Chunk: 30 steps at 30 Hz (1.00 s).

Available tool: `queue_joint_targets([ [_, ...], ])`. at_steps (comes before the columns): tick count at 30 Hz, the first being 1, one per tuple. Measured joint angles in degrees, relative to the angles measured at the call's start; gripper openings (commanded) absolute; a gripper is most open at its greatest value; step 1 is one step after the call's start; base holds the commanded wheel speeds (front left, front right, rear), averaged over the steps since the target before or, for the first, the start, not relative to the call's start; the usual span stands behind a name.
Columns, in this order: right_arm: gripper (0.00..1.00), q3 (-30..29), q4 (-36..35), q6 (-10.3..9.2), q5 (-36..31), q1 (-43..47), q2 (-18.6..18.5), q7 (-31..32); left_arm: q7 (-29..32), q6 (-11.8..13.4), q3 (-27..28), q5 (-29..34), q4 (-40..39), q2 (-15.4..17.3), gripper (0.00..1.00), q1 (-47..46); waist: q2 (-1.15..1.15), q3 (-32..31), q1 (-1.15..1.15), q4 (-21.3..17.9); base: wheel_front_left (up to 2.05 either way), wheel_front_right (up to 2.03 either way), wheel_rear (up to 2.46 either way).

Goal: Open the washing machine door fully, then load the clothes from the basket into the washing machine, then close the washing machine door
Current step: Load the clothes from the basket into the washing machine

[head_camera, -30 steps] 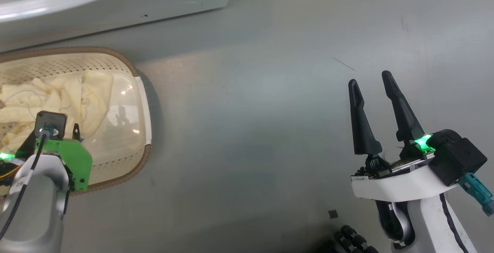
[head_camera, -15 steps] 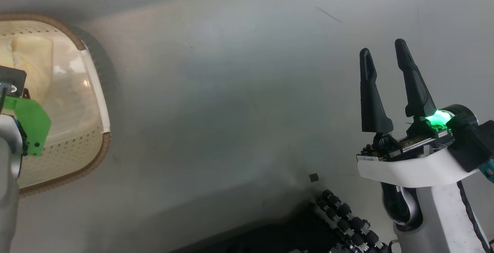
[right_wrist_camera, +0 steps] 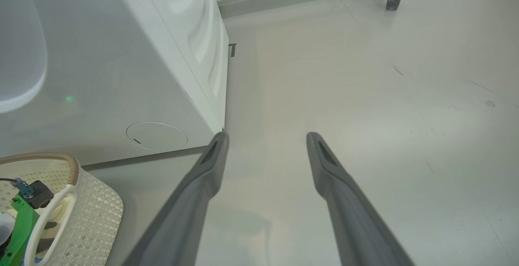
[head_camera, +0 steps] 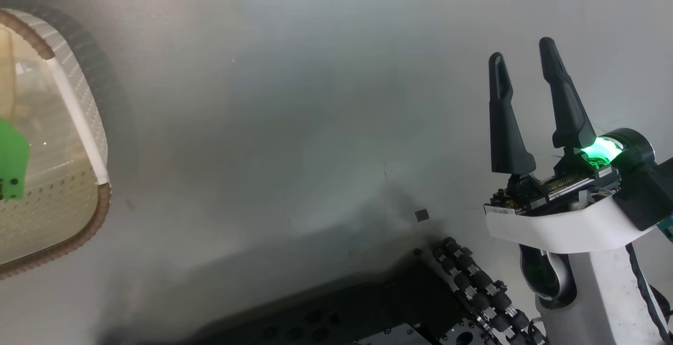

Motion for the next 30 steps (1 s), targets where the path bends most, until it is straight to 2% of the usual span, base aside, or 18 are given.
queue_joint_targets([
  [2,1.0,0.14,0.02,-0.04,-0.07,-0.29,-0.01,0.0,0.0,0.24,0.14,-0.1,0.7,0.68,1.0,-0.15,0.0,0.24,0.0,0.41,0.75,0.75,0.75],
  [3,1.0,0.2,0.02,-0.33,-0.21,-0.6,-0.02,0.0,0.0,0.49,0.38,-0.12,1.13,0.68,0.94,-0.39,0.0,0.34,0.0,0.59,0.65,0.65,0.65],
  [4,1.0,0.25,0.01,-0.44,-0.37,-0.85,-0.02,0.0,0.01,0.49,0.59,-0.27,1.63,0.64,0.79,-0.72,0.0,0.43,0.0,0.76,0.6,0.6,0.6],
  [6,1.0,0.48,0.03,-0.44,-0.47,-0.89,-0.04,0.0,0.01,0.81,0.88,-0.32,2.16,0.63,0.16,-1.21,0.0,0.58,0.0,1.08,0.51,0.51,0.51],
  [7,1.0,0.59,0.03,-0.45,-0.47,-0.89,-0.04,0.0,0.04,0.96,1.04,-0.34,2.46,0.63,0.0,-1.56,0.0,0.64,0.0,1.22,0.41,0.41,0.41],
  [26,1.0,1.92,0.01,-1.02,-0.44,-4.74,-0.09,0.0,-0.94,1.2,2.02,-1.78,7.36,-0.07,0.0,-6.52,0.0,1.02,0.0,1.74,0.06,0.06,0.06],
  [30,1.0,1.13,0.07,-1.02,-0.44,-5.97,-0.11,0.0,-3.34,1.19,2.63,-3.12,7.81,-1.96,0.0,-6.59,0.0,0.7,0.0,2.13,0.0,0.0,0.0],
])
